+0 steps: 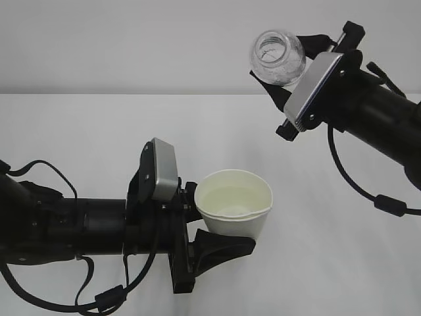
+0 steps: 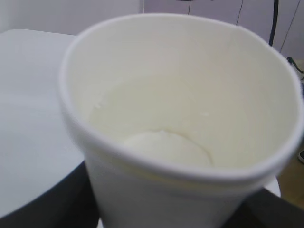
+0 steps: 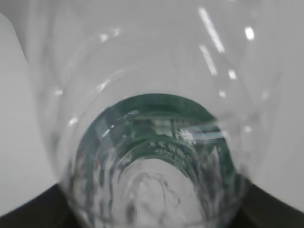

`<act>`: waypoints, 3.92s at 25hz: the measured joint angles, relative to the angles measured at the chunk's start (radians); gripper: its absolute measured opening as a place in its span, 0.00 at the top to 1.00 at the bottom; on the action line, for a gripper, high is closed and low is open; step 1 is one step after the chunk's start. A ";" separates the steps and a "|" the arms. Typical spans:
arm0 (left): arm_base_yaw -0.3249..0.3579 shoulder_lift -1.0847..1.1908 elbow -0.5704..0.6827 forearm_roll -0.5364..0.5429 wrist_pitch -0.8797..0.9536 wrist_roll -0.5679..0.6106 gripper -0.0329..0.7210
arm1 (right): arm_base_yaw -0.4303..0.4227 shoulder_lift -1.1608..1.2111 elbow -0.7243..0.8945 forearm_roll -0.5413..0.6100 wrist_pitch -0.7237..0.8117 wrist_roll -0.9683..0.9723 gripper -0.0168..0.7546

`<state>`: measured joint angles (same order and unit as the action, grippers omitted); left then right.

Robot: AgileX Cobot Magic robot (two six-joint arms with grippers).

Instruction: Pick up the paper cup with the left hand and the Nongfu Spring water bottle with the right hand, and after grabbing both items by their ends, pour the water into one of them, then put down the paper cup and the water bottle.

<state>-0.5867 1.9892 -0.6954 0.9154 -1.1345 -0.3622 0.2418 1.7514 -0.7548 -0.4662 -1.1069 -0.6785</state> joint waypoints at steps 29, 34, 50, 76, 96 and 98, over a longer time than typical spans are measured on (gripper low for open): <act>0.000 0.000 0.000 -0.006 0.004 0.000 0.36 | 0.000 0.000 0.103 0.412 0.041 0.214 0.41; 0.000 0.000 0.000 -0.006 0.004 0.000 0.36 | 0.000 0.000 0.112 0.466 0.041 0.261 0.41; 0.000 0.000 0.000 -0.010 0.004 0.000 0.36 | 0.000 0.000 0.220 0.625 0.077 0.320 0.41; -0.001 0.000 0.000 -0.172 0.004 0.000 0.36 | 0.000 0.000 0.268 0.783 0.088 0.356 0.41; -0.002 0.002 0.000 -0.481 0.024 0.106 0.36 | 0.000 0.000 0.268 0.783 0.091 0.356 0.41; -0.002 0.002 0.000 -0.511 0.024 0.112 0.36 | 0.000 0.000 0.268 0.783 0.091 0.356 0.41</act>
<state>-0.5889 1.9914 -0.6954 0.4048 -1.1104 -0.2501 0.2418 1.7514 -0.4867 0.3172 -1.0163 -0.3226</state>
